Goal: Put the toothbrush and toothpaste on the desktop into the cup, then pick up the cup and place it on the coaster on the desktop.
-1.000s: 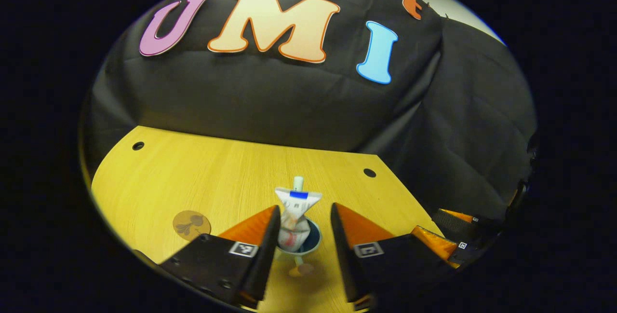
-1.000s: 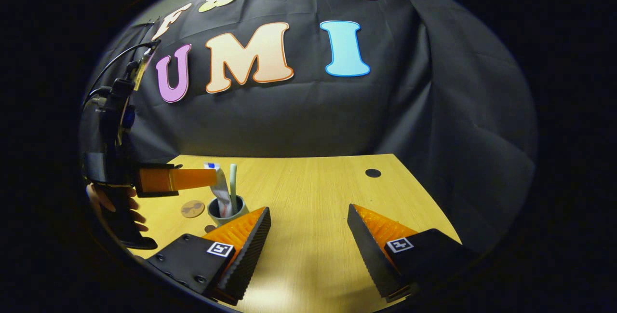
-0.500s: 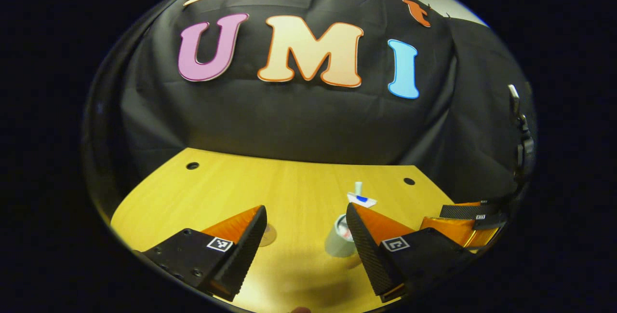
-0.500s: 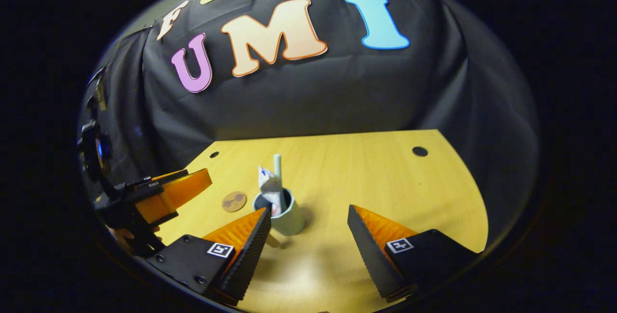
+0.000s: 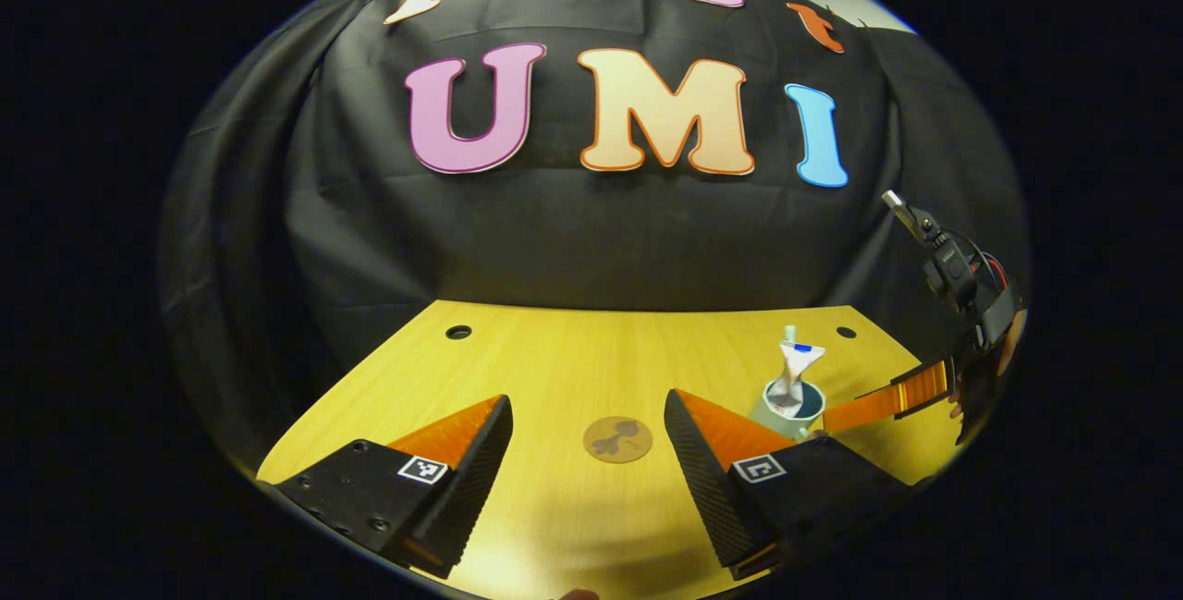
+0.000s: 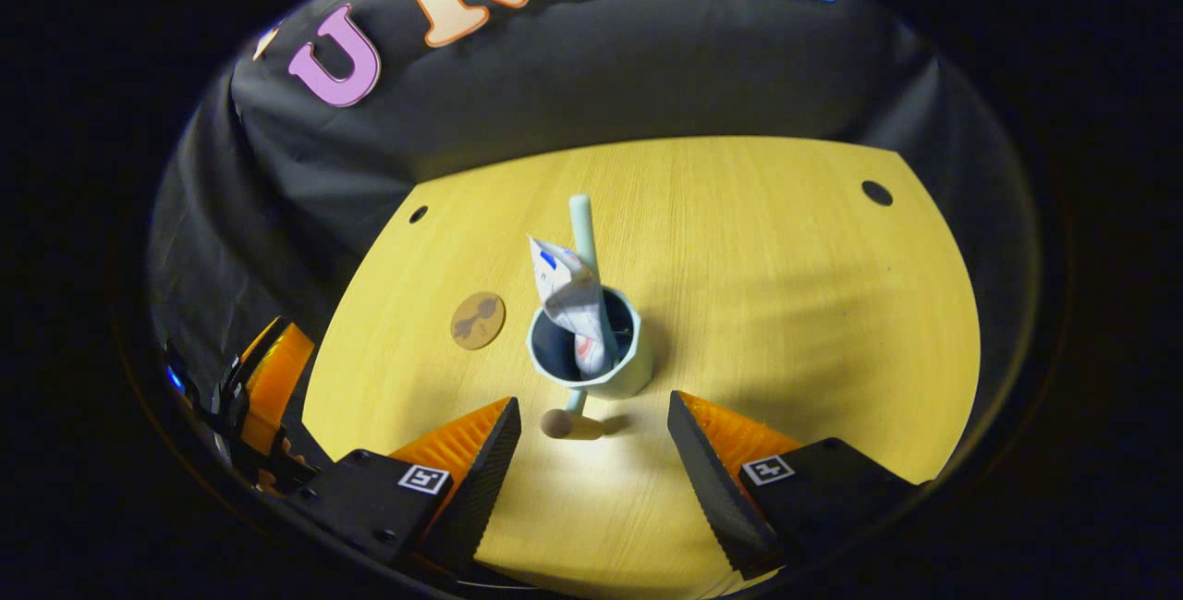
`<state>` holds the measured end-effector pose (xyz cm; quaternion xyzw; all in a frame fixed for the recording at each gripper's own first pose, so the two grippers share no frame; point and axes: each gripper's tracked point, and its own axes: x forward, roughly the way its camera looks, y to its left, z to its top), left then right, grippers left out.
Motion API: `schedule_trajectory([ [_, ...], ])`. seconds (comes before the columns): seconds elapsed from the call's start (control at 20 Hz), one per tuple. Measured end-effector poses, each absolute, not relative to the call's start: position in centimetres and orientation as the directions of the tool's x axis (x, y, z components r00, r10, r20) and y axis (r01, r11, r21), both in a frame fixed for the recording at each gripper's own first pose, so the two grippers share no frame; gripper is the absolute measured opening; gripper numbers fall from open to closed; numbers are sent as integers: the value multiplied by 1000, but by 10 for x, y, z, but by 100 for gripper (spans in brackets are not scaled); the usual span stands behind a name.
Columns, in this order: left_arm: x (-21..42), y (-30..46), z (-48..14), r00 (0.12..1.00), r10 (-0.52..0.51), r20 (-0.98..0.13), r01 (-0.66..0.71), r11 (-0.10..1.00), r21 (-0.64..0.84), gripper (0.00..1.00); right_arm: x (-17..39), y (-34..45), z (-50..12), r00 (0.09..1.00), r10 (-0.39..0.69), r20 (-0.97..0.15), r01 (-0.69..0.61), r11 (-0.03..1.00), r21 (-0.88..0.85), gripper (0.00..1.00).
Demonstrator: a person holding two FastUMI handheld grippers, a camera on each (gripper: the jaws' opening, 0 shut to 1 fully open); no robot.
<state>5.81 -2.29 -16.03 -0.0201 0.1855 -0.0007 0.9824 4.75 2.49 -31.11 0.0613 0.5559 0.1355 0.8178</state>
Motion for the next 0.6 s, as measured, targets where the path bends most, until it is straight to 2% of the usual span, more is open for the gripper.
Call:
schedule_trajectory([
  [0.15, 52, 5, -164, 931, 29, -365, -45, 998, -38, 95, 49, 36, -328, 279, 266, -923, -146, 962, 233, 99],
  [0.2, 51, 15, -166, 930, 38, -365, -57, 997, -42, 95, 49, 38, -334, 257, 251, -933, -148, 964, 219, 94],
  [0.25, 48, 21, -168, 928, 46, -369, -68, 997, -46, 95, 48, 39, -339, 235, 236, -943, -153, 967, 203, 94],
  [0.3, 46, 28, -171, 925, 55, -375, -81, 995, -52, 95, 48, 40, -345, 213, 217, -953, -157, 970, 186, 99],
  [0.35, 43, 36, -173, 924, 64, -378, -93, 994, -58, 95, 47, 41, -351, 193, 199, -961, -162, 972, 168, 95],
  [0.4, 41, 41, -176, 921, 71, -384, -103, 993, -63, 95, 47, 41, -358, 180, 180, -967, -172, 974, 149, 99],
  [0.45, 38, 47, -179, 916, 80, -392, -114, 991, -64, 95, 48, 40, -363, 171, 155, -973, -180, 976, 124, 94],
  [0.5, 34, 54, -181, 913, 86, -398, -121, 991, -63, 95, 49, 41, -367, 163, 143, -976, -188, 976, 112, 99],
  [0.6, 31, 65, -182, 910, 98, -403, -132, 990, -57, 95, 48, 44, -374, 143, 131, -981, -194, 976, 102, 97],
])
